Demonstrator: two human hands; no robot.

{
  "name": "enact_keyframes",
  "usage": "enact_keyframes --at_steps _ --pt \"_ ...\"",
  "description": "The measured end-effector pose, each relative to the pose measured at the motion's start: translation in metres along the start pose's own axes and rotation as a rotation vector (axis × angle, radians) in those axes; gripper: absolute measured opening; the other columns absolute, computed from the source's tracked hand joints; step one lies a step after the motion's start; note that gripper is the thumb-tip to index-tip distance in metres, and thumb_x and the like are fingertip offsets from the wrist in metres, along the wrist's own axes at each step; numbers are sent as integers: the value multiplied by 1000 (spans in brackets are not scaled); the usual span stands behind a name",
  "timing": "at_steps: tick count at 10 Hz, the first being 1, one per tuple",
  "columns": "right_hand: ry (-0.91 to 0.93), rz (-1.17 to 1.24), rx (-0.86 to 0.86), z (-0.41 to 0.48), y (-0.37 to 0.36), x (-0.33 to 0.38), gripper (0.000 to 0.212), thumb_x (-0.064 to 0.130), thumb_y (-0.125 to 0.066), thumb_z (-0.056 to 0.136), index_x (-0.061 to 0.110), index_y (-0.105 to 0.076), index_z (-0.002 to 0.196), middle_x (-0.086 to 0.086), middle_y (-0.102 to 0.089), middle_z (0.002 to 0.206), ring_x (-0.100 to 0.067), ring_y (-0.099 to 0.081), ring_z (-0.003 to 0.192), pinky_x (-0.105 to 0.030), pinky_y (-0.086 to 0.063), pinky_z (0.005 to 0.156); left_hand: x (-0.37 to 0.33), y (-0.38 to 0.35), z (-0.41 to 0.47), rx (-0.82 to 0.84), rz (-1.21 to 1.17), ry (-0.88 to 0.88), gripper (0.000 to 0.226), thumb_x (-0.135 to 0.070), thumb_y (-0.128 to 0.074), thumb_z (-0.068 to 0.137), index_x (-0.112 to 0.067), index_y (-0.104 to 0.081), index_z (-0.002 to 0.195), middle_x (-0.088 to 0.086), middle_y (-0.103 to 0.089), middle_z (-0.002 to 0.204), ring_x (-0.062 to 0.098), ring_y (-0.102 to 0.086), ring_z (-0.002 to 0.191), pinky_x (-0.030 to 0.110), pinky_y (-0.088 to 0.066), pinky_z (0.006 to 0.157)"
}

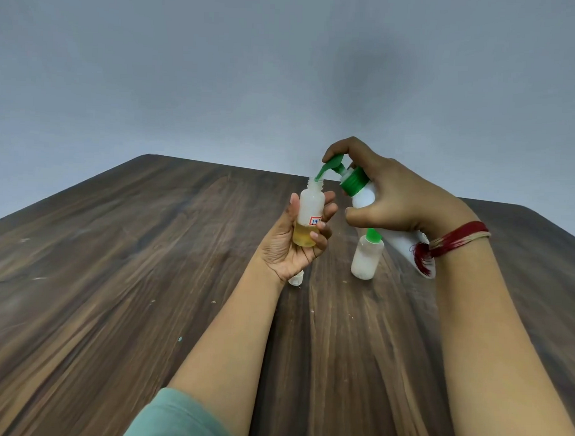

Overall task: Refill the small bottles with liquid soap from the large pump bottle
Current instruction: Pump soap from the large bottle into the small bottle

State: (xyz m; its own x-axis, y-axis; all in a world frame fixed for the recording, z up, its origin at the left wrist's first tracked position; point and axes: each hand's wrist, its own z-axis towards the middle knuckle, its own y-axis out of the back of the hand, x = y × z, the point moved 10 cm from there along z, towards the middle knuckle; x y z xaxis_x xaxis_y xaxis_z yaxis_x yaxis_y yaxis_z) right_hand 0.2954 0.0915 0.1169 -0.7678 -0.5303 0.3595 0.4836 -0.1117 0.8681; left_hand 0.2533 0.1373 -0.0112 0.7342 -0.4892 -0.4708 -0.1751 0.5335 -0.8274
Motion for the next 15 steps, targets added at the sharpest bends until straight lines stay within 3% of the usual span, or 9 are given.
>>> enact_keyframes --at_steps 2,4,6,7,8,9,12,13,15 --pt "-1 23 0 -1 2 1 64 4 -66 72 37 -40 120 -7 -56 85 -16 -49 69 -23 -42 61 1 0 0 0 3 1 65 -26 -95 49 0 -72 104 13 -71 89 12 -62 62 19 -53 49" --pt "10 113 -5 -1 5 0 69 22 -59 63 45 -36 124 0 -63 101 -22 -60 92 -35 -50 81 0 1 0 -10 15 0 66 -26 -95 48 0 -72 104 13 -72 89 12 -62 60 19 -53 49" --pt "94 262 -21 -4 13 15 69 14 -62 68 42 -34 124 -2 -59 112 4 -59 81 -19 -49 72 0 0 -1 -6 -7 8 64 -23 -94 51 1 -71 105 15 -71 90 14 -63 61 21 -54 49" --pt "140 329 -9 -5 13 27 69 8 -62 70 34 -33 128 -7 -60 113 1 -61 83 -19 -51 73 1 -3 -1 20 -38 21 57 -21 -91 57 1 -71 105 16 -71 92 16 -64 64 23 -55 51" --pt "152 360 28 -4 5 32 70 5 -62 70 31 -34 129 -11 -62 112 -13 -65 84 -32 -57 79 3 -12 -3 84 -101 53 46 -19 -85 66 3 -71 103 17 -70 91 20 -65 68 26 -56 55" --pt "140 331 48 -3 1 32 72 6 -63 69 34 -35 129 -9 -62 111 -23 -65 87 -45 -56 84 4 -13 -4 49 -88 51 46 -18 -88 62 3 -72 100 17 -70 87 20 -65 65 25 -56 52" --pt "116 326 26 -4 4 28 70 12 -63 68 36 -35 127 -6 -60 111 -9 -64 80 -27 -54 76 3 -6 -3 -17 -29 20 57 -20 -95 47 0 -74 96 12 -70 83 14 -63 60 21 -53 47" --pt "95 271 39 -3 0 26 72 11 -61 67 34 -35 129 3 -60 108 -19 -62 83 -35 -53 78 4 -6 -4 -19 -8 20 57 -22 -96 46 -1 -75 95 11 -70 81 13 -63 60 20 -53 47" --pt "81 254 60 -3 -3 26 73 12 -63 67 36 -36 130 3 -60 105 -24 -64 83 -47 -54 82 5 -8 -4 -2 25 28 53 -25 -95 47 -4 -76 93 9 -70 79 12 -63 61 17 -53 49"
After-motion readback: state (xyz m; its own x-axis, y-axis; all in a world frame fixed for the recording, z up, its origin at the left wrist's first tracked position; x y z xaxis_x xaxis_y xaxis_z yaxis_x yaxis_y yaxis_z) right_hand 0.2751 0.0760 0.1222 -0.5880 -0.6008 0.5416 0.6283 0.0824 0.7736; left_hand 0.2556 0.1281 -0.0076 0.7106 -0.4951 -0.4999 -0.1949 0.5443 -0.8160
